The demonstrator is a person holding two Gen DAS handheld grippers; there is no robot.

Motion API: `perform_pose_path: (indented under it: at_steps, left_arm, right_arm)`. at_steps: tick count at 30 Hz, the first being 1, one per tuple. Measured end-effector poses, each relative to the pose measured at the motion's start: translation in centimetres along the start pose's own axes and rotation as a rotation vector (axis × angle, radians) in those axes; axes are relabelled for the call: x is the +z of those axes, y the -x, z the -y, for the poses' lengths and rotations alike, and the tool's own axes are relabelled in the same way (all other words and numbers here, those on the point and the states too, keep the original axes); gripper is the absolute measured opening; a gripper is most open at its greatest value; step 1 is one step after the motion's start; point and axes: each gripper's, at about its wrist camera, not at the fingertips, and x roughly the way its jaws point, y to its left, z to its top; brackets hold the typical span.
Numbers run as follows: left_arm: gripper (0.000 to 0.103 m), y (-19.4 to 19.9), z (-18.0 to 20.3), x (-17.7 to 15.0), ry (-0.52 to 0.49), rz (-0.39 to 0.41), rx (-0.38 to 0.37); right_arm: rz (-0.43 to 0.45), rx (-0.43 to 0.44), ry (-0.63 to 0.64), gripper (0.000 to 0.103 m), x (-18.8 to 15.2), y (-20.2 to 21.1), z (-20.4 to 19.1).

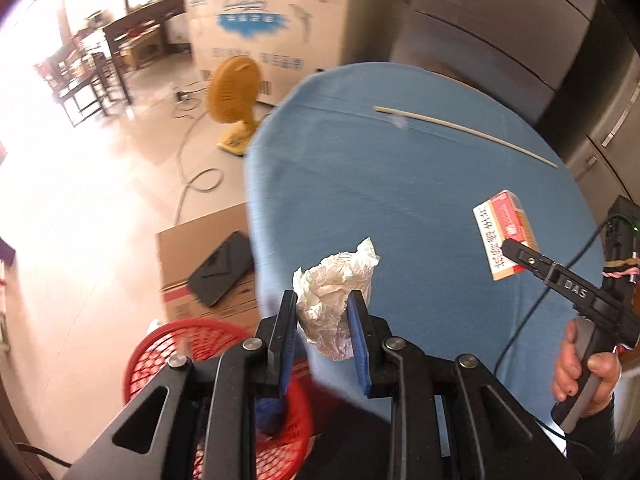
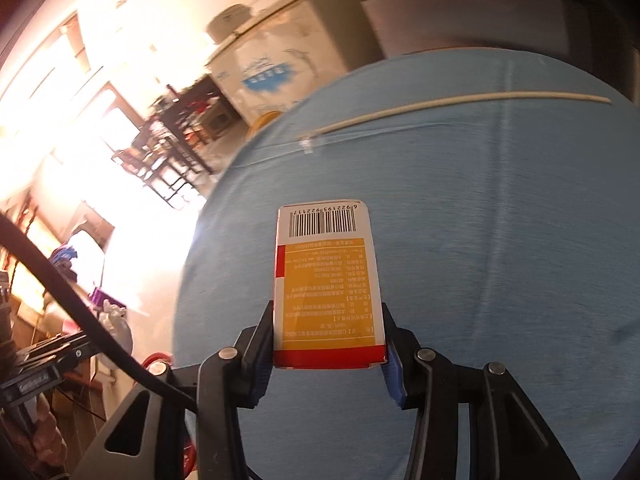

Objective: Collect trash
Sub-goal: 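Carry the tissue and orange-white box over the red basket with both tools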

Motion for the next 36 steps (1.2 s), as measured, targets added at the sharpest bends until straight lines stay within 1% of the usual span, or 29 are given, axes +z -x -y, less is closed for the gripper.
perform_pose_path:
  at_steps: [2, 6, 11, 17, 19, 22, 26, 29, 36]
  left_arm:
    - [0.026, 0.6, -1.3, -0.5, 0.028, 0.001, 0.031]
    - [0.026, 1.5, -3.3, -1.5, 0.068, 0.001, 0.071]
    - [0.026, 1.9, -5.6, -2.9, 0.106, -0.008, 0.097]
    - [0.026, 2.2, -8.5, -4.7, 0.169, -0.023, 0.131]
    - [0.026, 2.6, -9.5, -5.3, 0.195, -0.015, 0.155]
    - [0.026, 3.3, -10.9, -6.6, 0.232, -0.001, 0.213]
    - [0.026, 3.4, -12.3, -8.3, 0.291, 0.003, 0.251]
    - [0.026, 3.2, -12.7, -9.6, 0.317, -0.010, 0.272]
    - [0.026, 2.3, -12.5, -11.4, 0.317, -0.056, 0.290]
  right_arm:
    - [-0.008, 0.040, 0.020, 0.048, -0.3, -0.4, -1.3]
    - [-0.017, 0.110, 0.076, 0.048, -0.9, -1.1, -4.0]
    - [-0.043, 0.198, 0.171, 0.048, -1.7, -2.5, -8.5]
    - [-0.069, 0.253, 0.282, 0.048, -2.9, -3.7, -13.6]
    - [-0.072, 0.265, 0.308, 0.048, -3.1, -4.0, -15.0]
    - [-0.077, 0.288, 0.351, 0.048, -3.9, -4.0, -17.0]
    - [-0.087, 0.323, 0.404, 0.048, -5.0, -4.2, -19.5]
    - [-0.101, 0.345, 0.442, 0.048, -6.3, -4.0, -21.2]
    - [-0.136, 0.378, 0.519, 0.048, -8.8, -3.4, -23.1]
